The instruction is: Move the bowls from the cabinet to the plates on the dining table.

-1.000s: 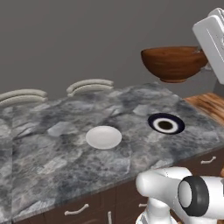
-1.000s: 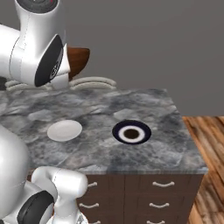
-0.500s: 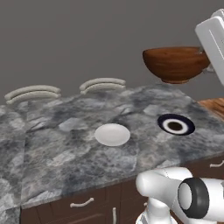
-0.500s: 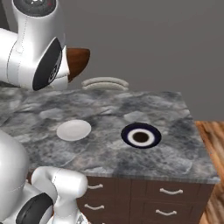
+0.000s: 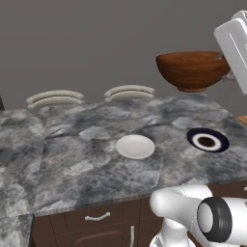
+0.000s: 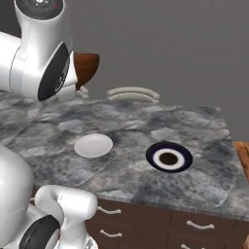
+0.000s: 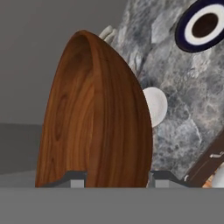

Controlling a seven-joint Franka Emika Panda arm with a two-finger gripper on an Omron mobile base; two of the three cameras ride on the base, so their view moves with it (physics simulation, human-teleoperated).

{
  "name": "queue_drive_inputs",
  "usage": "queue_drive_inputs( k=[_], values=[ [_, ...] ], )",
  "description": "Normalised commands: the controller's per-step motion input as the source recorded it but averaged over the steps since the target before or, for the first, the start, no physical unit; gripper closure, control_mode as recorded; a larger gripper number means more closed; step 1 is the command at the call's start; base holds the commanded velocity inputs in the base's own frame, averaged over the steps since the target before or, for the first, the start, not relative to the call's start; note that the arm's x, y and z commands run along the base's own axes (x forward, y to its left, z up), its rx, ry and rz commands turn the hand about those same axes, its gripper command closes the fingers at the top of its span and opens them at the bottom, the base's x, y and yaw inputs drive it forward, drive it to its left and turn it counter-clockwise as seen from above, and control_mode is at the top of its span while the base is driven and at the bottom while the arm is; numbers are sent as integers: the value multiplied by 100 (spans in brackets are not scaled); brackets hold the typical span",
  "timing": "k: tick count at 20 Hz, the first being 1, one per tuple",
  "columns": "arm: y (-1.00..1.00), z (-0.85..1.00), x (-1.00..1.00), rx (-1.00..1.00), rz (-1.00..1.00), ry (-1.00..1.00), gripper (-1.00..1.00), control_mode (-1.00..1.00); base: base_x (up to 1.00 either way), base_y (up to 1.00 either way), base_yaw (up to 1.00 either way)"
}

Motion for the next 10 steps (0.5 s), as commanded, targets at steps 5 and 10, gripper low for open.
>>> queue_drive_inputs(
  k=[5,10],
  values=[
    [30,-31,43,0,1,5,100,-100,35,20,0],
    [42,-78,57,0,9,7,100,-100,0,0,0]
  ],
)
